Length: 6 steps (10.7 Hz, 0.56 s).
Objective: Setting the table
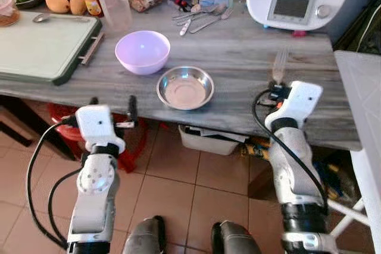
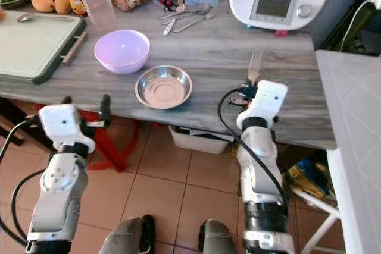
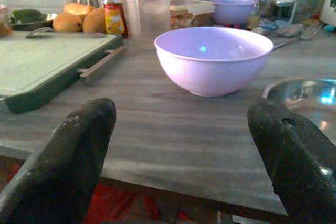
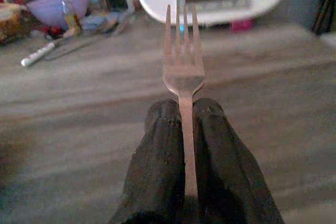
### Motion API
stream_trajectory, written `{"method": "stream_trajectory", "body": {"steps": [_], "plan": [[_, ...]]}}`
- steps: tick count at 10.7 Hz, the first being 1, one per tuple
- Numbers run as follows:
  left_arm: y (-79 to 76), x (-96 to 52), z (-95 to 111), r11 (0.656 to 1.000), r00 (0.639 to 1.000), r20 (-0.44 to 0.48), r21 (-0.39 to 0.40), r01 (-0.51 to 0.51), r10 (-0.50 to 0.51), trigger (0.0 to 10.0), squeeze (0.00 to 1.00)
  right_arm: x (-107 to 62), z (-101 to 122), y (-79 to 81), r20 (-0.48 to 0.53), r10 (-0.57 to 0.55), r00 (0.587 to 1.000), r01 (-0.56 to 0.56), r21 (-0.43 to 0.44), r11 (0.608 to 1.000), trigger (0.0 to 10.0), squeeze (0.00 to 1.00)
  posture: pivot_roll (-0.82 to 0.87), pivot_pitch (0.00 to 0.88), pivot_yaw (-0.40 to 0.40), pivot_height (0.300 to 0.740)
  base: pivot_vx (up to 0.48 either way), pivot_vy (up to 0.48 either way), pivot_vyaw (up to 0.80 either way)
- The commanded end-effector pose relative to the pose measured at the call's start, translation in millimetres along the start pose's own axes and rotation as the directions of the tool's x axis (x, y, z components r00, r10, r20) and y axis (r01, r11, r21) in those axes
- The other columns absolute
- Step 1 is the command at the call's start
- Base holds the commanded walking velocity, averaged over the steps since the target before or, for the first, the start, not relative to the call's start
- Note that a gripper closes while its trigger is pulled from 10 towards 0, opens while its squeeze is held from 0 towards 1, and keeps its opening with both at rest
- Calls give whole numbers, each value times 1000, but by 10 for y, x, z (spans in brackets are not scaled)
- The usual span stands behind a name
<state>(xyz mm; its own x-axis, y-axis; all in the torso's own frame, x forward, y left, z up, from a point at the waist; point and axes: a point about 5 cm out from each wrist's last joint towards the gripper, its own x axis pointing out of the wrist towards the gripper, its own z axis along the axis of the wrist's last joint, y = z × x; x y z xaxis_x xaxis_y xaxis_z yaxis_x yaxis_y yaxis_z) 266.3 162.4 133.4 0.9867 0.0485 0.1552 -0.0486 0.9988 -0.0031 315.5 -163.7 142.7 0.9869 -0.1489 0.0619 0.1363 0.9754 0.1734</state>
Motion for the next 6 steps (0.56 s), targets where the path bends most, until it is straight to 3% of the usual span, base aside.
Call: {"method": "stream_trajectory", "body": {"steps": [1,4,6], "plan": [[22,8,47,1000,1000,10,12,9,-9,10000,0,60,8,57,-17,-16,1000,17,59,998,10000,0,-24,204,23,740,0,0,0],[-5,-50,57,1000,1000,3,12,29,-29,10000,0,146,-74,217,-86,-17,996,31,157,987,10000,0,-9,229,25,740,0,0,0],[-23,-68,58,999,999,-3,10,38,-38,10000,0,209,-90,317,-114,-12,993,29,157,987,10000,0,-4,249,22,740,0,0,0]]}}
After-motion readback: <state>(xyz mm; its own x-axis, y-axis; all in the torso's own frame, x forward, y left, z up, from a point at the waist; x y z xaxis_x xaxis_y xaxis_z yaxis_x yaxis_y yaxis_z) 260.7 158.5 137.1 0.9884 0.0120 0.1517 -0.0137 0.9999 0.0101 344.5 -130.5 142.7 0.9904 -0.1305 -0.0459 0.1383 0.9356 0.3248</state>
